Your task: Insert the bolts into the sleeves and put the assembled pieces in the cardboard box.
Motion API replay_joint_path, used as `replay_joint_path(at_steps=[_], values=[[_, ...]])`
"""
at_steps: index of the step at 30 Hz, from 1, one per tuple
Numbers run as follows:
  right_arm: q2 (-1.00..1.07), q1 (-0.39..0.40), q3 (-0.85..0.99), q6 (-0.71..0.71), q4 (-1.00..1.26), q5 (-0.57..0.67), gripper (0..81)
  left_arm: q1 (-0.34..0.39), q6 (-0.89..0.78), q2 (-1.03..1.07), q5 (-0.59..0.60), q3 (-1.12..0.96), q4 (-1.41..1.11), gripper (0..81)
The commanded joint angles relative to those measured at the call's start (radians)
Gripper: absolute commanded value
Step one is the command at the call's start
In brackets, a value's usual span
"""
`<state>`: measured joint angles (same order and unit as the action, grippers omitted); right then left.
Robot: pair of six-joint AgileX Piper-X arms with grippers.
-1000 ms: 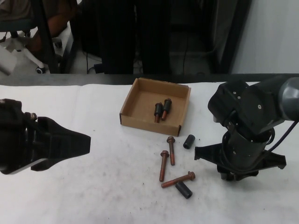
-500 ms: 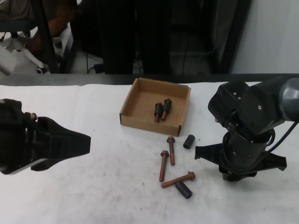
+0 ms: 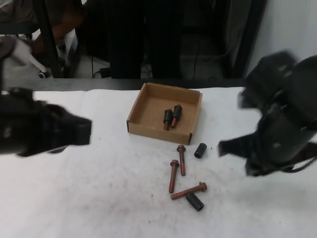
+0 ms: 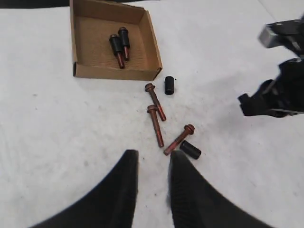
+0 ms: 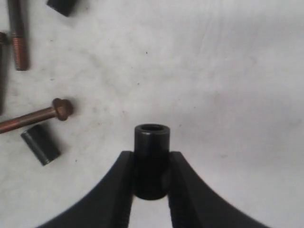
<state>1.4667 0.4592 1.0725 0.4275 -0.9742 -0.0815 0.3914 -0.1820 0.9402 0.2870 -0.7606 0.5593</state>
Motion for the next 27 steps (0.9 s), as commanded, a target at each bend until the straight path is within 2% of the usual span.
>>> replay_joint_path(at_steps=[1, 7, 10, 14, 20, 27], values=[[-0.076, 0.004, -0.006, -0.022, -0.036, 0.017, 0.2, 0.028, -0.053, 0.077, -0.010, 0.002, -0.081, 22.8], [-0.302, 0.004, -0.008, -0.110, -0.138, 0.025, 0.2, 0.145, -0.110, 0.287, -0.010, -0.006, -0.161, 22.8], [-0.391, 0.004, -0.008, -0.121, -0.182, 0.027, 0.2, 0.186, -0.203, 0.380, -0.010, -0.006, -0.211, 22.8], [-0.486, 0.004, -0.008, -0.121, -0.230, 0.027, 0.2, 0.213, -0.336, 0.473, -0.016, -0.028, -0.296, 22.8], [-0.563, 0.004, -0.008, -0.150, -0.301, 0.027, 0.2, 0.251, -0.336, 0.631, -0.056, -0.186, -0.252, 30.6], [-0.574, 0.004, -0.008, -0.205, -0.316, 0.027, 0.2, 0.252, -0.281, 0.844, -0.068, -0.411, -0.052, 30.0]])
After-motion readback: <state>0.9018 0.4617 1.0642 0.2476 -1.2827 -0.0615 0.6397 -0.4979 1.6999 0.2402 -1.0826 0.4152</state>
